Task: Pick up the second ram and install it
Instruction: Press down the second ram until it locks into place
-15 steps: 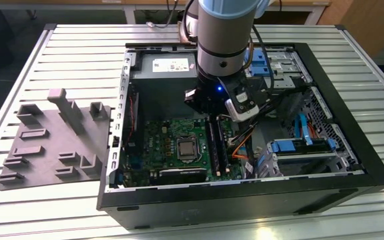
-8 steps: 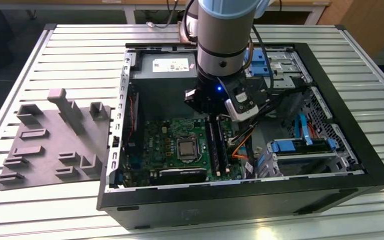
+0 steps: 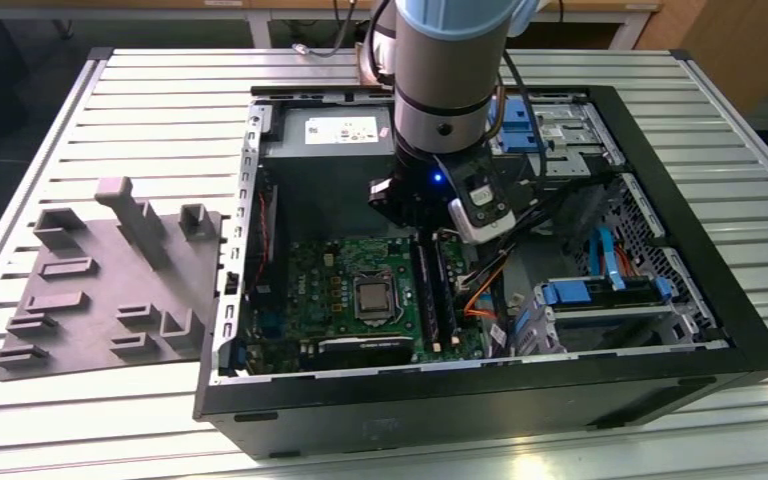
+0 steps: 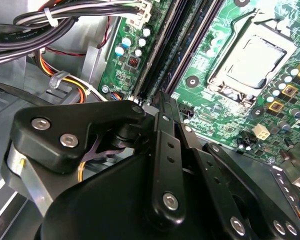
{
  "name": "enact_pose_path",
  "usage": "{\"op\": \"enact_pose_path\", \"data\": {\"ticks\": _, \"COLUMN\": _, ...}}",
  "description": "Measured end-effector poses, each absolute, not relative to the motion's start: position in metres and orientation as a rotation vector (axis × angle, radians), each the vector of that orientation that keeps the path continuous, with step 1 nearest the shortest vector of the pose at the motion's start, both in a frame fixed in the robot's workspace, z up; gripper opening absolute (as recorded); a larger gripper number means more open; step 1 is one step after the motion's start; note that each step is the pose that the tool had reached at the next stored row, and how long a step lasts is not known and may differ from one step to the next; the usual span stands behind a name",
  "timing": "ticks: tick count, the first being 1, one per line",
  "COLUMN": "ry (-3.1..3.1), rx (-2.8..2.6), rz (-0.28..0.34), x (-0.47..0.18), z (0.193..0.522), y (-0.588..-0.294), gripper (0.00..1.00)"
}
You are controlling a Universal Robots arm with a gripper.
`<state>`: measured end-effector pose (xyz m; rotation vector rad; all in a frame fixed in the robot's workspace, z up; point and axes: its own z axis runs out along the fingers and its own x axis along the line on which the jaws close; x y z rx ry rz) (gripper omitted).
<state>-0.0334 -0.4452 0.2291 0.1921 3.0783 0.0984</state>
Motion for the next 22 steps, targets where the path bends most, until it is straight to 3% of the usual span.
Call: {"op": "enact_pose_path", "data": {"ticks": 22, "ry": 3.078, "rx": 0.193, "rz": 0.098, "x": -0.0335, "z": 0.2234, "y": -0.4438, "gripper": 0.11}}
